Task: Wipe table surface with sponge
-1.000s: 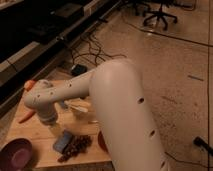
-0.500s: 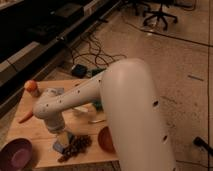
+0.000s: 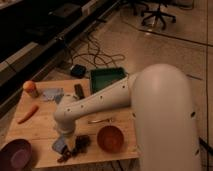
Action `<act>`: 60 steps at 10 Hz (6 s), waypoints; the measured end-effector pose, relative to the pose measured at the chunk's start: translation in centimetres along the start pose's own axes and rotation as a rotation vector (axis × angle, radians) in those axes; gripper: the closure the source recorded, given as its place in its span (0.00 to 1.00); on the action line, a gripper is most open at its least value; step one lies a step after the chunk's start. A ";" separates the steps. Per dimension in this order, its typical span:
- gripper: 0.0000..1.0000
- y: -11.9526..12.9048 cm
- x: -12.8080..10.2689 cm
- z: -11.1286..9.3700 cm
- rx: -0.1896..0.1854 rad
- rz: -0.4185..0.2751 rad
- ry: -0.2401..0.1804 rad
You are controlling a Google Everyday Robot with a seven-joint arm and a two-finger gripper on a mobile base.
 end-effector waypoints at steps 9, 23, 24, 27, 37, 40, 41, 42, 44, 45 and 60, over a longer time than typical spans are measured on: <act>0.20 -3.9 3.2 -0.6 0.034 -0.008 0.007; 0.20 -7.7 2.6 2.3 -0.019 -0.070 0.005; 0.20 -7.5 2.1 2.7 -0.035 -0.080 0.006; 0.20 -6.7 1.6 3.2 -0.062 -0.091 0.011; 0.70 -4.4 0.4 4.5 -0.153 -0.033 0.057; 0.97 -5.0 0.7 3.3 -0.134 -0.006 0.055; 1.00 -5.5 0.9 2.5 -0.132 0.001 0.063; 1.00 -6.1 0.9 1.7 -0.125 -0.001 0.066; 1.00 -7.5 1.3 0.2 -0.114 -0.001 0.067; 1.00 -7.6 1.6 0.1 -0.114 0.002 0.066; 1.00 -11.9 5.6 2.0 -0.082 0.124 0.060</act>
